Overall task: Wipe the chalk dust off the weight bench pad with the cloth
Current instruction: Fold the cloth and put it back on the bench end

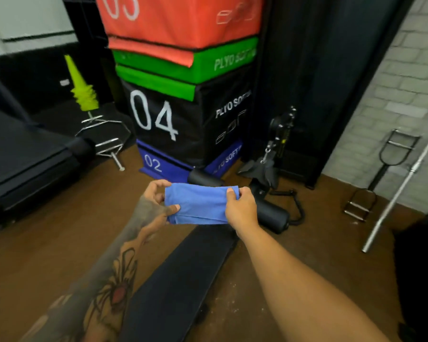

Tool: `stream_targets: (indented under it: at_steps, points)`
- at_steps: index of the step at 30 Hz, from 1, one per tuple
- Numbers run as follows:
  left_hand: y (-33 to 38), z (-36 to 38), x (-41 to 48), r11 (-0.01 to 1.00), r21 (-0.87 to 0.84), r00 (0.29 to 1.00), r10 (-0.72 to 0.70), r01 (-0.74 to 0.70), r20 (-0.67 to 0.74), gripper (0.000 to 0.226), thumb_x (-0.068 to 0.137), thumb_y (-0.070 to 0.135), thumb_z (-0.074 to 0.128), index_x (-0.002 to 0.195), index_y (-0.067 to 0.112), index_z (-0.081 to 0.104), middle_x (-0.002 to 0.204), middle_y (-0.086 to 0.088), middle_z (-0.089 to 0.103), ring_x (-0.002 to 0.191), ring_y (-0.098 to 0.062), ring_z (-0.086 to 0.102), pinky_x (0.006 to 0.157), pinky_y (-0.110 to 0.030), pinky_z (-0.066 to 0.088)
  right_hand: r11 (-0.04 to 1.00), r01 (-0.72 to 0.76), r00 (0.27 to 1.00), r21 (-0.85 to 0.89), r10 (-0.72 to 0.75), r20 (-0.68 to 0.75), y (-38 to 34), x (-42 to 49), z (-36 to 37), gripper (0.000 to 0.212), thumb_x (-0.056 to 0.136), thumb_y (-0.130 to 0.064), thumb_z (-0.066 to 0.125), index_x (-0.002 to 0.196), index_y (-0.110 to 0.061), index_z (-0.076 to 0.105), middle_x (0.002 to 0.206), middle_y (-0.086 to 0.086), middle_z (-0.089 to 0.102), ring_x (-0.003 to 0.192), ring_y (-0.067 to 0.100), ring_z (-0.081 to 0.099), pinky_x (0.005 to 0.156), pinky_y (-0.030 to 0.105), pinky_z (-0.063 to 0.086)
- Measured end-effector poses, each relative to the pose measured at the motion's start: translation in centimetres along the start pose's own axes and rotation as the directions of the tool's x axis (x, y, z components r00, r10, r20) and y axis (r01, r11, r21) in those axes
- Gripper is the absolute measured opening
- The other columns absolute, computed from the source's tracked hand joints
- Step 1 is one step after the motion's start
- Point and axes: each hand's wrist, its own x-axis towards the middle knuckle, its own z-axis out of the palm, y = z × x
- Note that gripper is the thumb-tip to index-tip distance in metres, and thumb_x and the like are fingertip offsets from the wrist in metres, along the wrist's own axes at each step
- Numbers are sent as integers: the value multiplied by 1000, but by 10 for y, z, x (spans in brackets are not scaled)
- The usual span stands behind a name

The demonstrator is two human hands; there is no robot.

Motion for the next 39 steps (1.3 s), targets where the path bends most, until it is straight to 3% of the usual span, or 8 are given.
stream_targets:
  at_steps: [2,5,9,15,19,26,35,39]
  points:
    - [19,26,21,994,95,997,52,-58,61,60,72,-10,76,85,47,62,97,-10,63,87,-26,59,66,-39,52,1000,-5,999,11,6,-48,-7,20,-28,19,102,-31,47,97,-12,47,86,-2,52,85,21,55,77,36,46]
    - [41,71,49,967,223,987,101,-127,124,59,69,-3,75,94,48,60,105,-12,64,93,-28,62,77,-49,55,1000,-29,994,7,29,-106,-8,49,-69,16,103,-29,48,101,-13,46,86,-4,51,80,16,52,75,35,43]
    - [58,126,84,942,272,955,122,-197,270,55,64,5,71,107,36,55,108,-1,63,98,-22,63,77,-30,53,997,-71,979,-1,70,-192,0,82,-114,15,103,-30,48,103,-14,47,89,-2,53,82,17,54,72,34,45]
    - [34,197,139,906,365,933,79,-214,351,56,77,-17,69,108,29,57,115,-14,63,100,-27,63,82,-34,54,988,-155,938,21,154,-310,43,120,-149,16,102,-29,49,104,-13,49,91,0,57,84,17,56,74,32,43]
    - [0,236,172,880,429,921,21,-202,390,52,77,-14,71,119,15,59,125,-15,61,115,-33,59,100,-48,51,965,-260,900,26,252,-354,76,146,-152,16,103,-29,48,111,-14,48,98,0,57,92,18,56,82,35,48]
    - [-84,288,217,852,495,919,-46,-168,391,52,81,-15,66,128,4,56,117,-6,55,111,-25,53,91,-33,45,902,-431,837,-19,392,-383,145,201,-136,24,103,-28,48,118,-9,49,117,12,61,109,29,59,75,30,40]
    - [-153,297,261,774,594,899,-78,-218,431,55,77,-15,64,129,4,59,128,-16,57,120,-32,53,102,-29,36,814,-573,782,-95,510,-358,216,244,-98,23,103,-29,47,110,-7,48,117,19,62,108,36,59,78,31,37]
    - [-162,300,268,746,609,880,-65,-270,470,55,80,-14,63,132,3,57,132,-18,54,127,-34,49,113,-37,33,815,-559,798,-150,481,-362,223,247,-92,22,104,-32,41,109,-11,42,116,18,62,106,37,59,80,39,43]
